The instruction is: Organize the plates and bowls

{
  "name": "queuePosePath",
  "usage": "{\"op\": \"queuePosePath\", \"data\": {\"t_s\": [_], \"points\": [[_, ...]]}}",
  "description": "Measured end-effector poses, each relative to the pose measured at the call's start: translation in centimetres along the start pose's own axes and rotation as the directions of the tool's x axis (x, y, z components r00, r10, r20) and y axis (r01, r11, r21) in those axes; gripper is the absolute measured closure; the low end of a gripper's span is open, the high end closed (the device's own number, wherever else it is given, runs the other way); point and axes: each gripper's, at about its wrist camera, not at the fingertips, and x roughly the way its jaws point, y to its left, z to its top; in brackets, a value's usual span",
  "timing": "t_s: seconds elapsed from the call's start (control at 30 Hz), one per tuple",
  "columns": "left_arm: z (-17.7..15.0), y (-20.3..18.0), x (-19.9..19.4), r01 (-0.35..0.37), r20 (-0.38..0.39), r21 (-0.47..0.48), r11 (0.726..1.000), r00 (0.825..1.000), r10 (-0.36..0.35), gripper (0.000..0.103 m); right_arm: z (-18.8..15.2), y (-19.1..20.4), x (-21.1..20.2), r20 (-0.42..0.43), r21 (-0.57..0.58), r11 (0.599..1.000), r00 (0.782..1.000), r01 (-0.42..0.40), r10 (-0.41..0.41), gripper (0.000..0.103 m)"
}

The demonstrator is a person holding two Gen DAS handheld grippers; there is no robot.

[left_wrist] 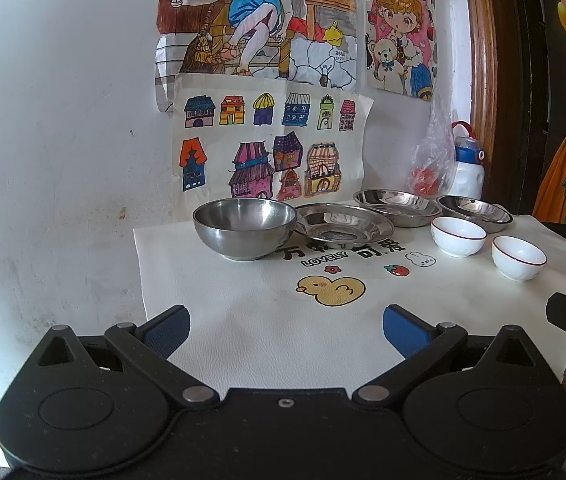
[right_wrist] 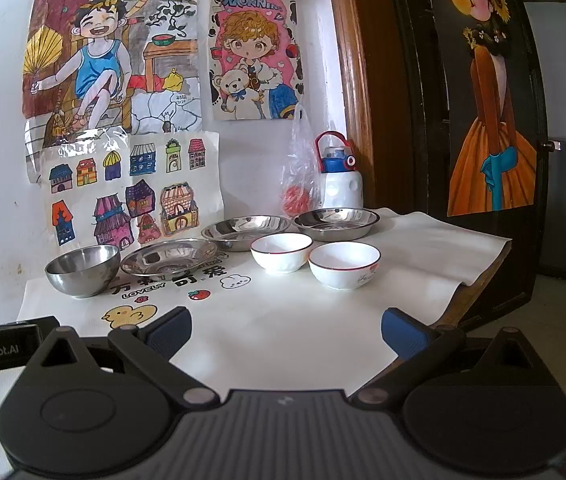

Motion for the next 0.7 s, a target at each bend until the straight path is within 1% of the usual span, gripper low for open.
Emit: {"op": "queuePosePath", "data": {"t_s": [0.57, 0.7], "points": [[-0.25, 0.34, 0.56, 0.006, -0.013, 0.006, 1.000, 1.000, -0.006, 0.001, -0.26, 0.11, 0.17, -0.006, -0.004, 1.000, 1.000, -0.001, 0.001, 0.000], [-0.22, 0.31, 0.68, 0.004, -0.017, 0.010, 1.000, 1.000, -0.004, 0.001, -0.09, 0.15, 0.94, -0.017, -0.007, 1.000, 1.000, -0.002, 0.002, 0.000]]}}
